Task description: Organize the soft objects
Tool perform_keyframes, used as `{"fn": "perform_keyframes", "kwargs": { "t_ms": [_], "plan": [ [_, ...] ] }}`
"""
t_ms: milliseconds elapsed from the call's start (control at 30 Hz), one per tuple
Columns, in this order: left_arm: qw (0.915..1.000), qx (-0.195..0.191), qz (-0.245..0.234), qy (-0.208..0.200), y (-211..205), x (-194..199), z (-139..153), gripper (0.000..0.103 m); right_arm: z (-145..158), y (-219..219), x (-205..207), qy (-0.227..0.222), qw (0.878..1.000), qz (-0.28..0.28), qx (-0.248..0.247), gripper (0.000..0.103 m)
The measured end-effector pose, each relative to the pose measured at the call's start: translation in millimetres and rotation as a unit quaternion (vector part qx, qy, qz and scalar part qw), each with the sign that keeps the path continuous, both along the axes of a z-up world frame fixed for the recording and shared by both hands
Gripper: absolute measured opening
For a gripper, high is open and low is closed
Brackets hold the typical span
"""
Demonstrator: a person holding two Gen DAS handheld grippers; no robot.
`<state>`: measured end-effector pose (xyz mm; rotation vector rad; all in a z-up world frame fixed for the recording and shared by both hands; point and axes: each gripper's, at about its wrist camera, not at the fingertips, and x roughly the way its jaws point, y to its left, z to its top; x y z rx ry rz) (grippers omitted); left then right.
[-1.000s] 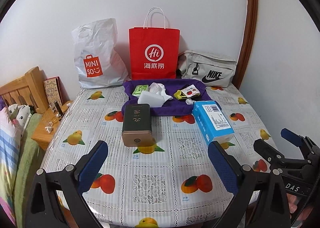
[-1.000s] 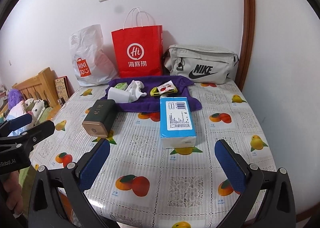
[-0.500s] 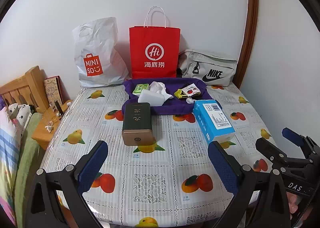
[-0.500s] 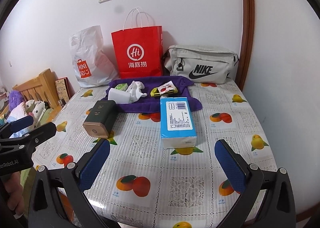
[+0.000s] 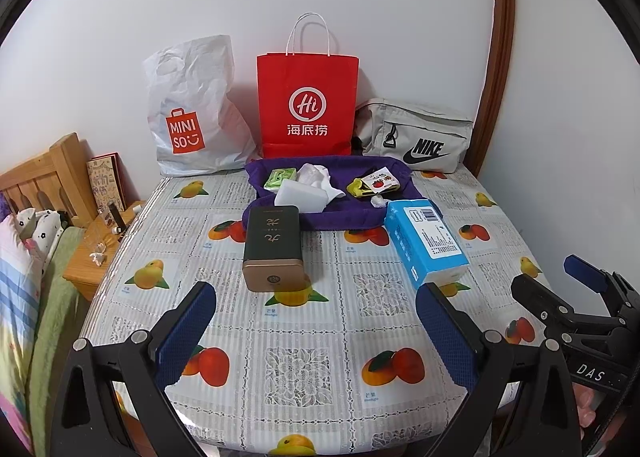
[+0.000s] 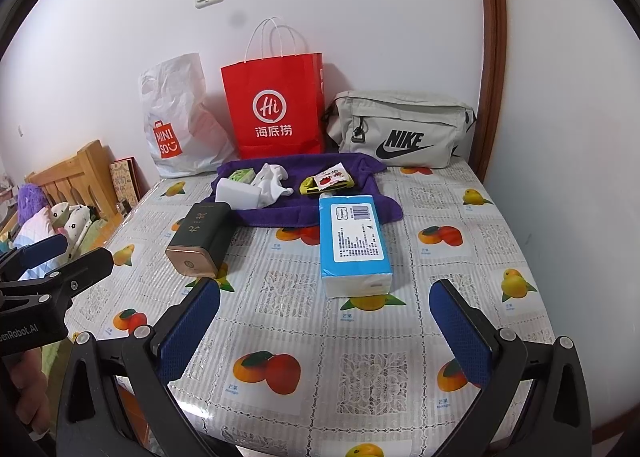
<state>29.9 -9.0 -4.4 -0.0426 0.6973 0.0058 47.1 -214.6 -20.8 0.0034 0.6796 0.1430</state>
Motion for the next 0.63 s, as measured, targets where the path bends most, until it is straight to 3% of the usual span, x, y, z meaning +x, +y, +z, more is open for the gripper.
{"fn": "perform_keyframes", "kwargs": {
  "t_ms": [633],
  "plan": [
    [1.0, -0.002, -0.003, -0.003, 1.0, 1.5, -0.3, 0.101, 0.0, -0.2, 1.3, 0.002, 1.0, -0.001, 0.005, 0.103]
  ]
}}
